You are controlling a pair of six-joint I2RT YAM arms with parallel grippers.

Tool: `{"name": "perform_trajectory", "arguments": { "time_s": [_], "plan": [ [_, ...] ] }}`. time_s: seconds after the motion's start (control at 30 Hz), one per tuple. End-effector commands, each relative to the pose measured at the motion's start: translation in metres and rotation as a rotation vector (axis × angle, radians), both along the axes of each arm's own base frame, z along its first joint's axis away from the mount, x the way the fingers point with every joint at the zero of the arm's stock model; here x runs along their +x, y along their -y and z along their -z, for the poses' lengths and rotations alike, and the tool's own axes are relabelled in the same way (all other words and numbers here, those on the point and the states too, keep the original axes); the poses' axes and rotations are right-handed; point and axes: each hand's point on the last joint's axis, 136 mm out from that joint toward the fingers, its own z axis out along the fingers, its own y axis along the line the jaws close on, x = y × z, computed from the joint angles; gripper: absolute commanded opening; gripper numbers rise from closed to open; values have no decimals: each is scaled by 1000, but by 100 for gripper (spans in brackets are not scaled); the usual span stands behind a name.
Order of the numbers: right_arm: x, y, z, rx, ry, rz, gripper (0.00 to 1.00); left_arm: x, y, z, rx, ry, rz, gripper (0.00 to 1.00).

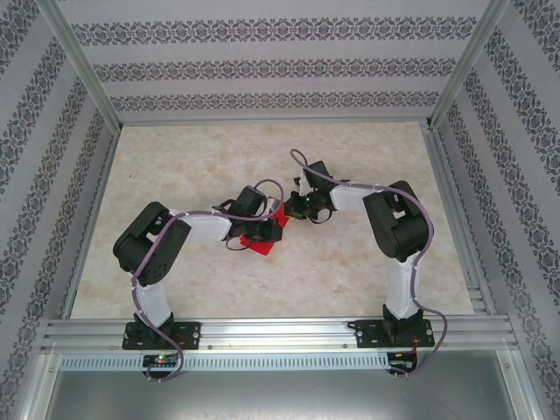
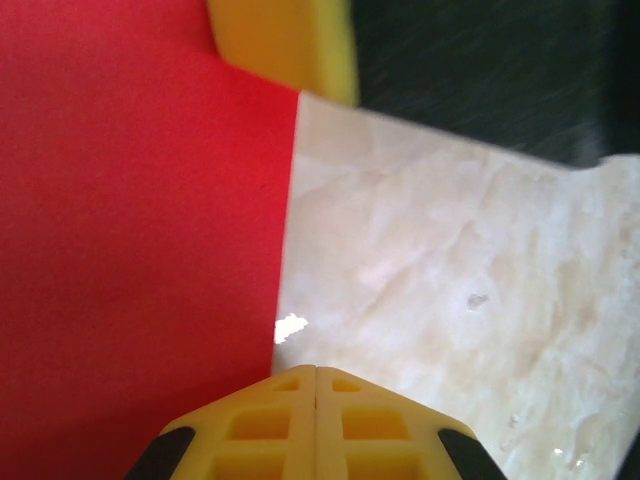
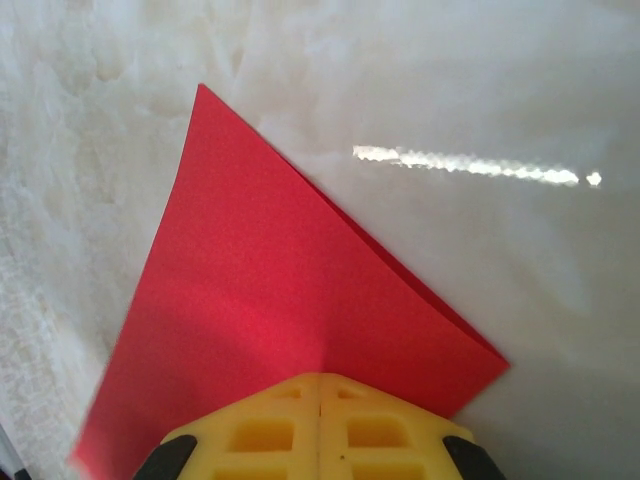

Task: Fold a paper plane with a square sheet of paper (pick it up from the middle)
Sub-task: First fold in half a square sheet of paper at the center of the table.

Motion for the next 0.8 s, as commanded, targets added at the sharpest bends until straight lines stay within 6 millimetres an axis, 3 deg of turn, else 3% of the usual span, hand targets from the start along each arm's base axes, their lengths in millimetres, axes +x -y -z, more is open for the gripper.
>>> {"name": "perform_trajectory", "arguments": {
  "time_s": [0.0, 0.3, 0.77],
  "plan": [
    [-5, 13, 19, -71, -29, -34, 0, 13, 5, -7, -29, 58, 33, 0],
    [-7, 23, 30, -123, -67, -12, 0, 0, -4, 9, 15, 30, 60, 0],
    [-2, 39, 43, -205, -97, 40, 0, -42, -17, 23, -48, -60, 64, 0]
  ]
}}
